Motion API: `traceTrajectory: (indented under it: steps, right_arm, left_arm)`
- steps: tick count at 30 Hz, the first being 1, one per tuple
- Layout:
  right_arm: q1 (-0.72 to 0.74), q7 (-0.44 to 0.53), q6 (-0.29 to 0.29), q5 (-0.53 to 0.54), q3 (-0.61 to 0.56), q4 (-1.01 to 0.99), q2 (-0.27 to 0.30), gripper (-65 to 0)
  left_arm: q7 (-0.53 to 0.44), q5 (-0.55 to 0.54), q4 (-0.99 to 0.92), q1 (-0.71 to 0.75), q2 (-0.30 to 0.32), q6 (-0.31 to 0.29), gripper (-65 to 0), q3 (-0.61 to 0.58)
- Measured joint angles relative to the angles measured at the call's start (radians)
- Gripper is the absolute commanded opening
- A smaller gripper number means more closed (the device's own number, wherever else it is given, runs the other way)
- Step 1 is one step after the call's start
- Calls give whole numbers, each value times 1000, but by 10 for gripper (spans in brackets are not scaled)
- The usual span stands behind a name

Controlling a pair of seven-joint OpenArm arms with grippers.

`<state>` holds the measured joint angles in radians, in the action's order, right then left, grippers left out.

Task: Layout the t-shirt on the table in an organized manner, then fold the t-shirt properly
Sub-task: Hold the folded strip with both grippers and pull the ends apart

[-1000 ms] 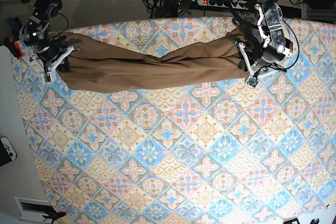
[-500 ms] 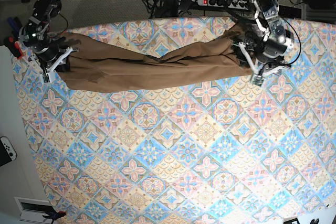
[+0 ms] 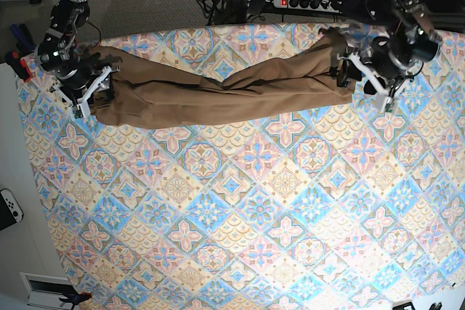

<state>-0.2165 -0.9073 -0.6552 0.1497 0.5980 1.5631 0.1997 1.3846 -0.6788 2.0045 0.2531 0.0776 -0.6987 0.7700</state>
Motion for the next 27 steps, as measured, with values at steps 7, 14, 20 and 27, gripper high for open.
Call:
traceTrajectory:
  steps: [7,14,20,27]
  right_arm:
    - [0,3,0,0,-1,0,0,-311]
    - [-19,22,1,8,-2,0,0,-311]
    - [-19,25,1,8,-2,0,0,-311]
    - [-20,20,1,8,-2,6,0,-311]
  left_arm:
    - [-49,-86,-148,60,11,3,-242,48]
    - [-142,-145,-394,36,28,-10,-243,55]
    - [-302,-202,-532,4,0,-29,-248,56]
    - [-323,-186,-562,-36,-69,-24,-249,49]
